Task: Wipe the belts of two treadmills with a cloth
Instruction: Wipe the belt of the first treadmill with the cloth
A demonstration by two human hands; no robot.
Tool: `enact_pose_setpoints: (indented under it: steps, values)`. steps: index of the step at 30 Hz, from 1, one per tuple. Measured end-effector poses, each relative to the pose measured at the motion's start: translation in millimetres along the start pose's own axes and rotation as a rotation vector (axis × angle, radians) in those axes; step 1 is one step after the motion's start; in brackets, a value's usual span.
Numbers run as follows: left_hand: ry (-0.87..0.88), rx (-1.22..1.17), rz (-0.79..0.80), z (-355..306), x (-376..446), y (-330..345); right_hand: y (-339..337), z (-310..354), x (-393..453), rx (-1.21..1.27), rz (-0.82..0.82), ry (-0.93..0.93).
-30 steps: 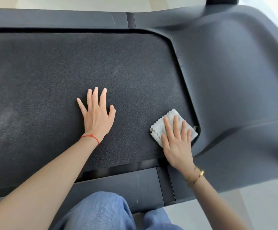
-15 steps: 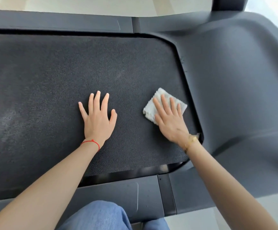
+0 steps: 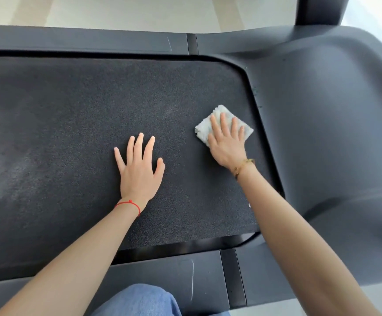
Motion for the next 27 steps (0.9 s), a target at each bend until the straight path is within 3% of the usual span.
enact_pose_setpoints:
  steps: [4,8,14,17,19,24,27]
  values:
    - [-0.013,-0.064,-0.022,1,0,-5,14,41,-64,0.012,0.013,-0.301]
    - [-0.037,-0.088,-0.074,20,1,-17,10,30,-95,0.028,0.042,-0.467]
    - [-0.141,-0.027,-0.076,66,2,-30,-9,-32,7,-0.042,-0.029,-0.107]
    - [-0.188,-0.001,-0.076,77,-1,-32,-4,-17,46,0.056,-0.003,0.088]
    - [-0.213,0.005,-0.083,77,-3,-32,4,7,51,0.071,0.000,0.092]
    - [-0.236,0.003,-0.105,76,-4,-28,17,60,10,0.007,0.009,-0.265]
    - [-0.227,0.010,-0.108,77,-5,-28,19,57,-21,0.049,0.063,-0.452]
Point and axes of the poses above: each hand's wrist, its own x-axis towards the middle knuckle, its own y-axis out of the palm, z = x × y, the point moved 4 cm from there along x, towards the middle knuckle, and after that the axes turned 9 degrees about -z, right-handed, at the moved point
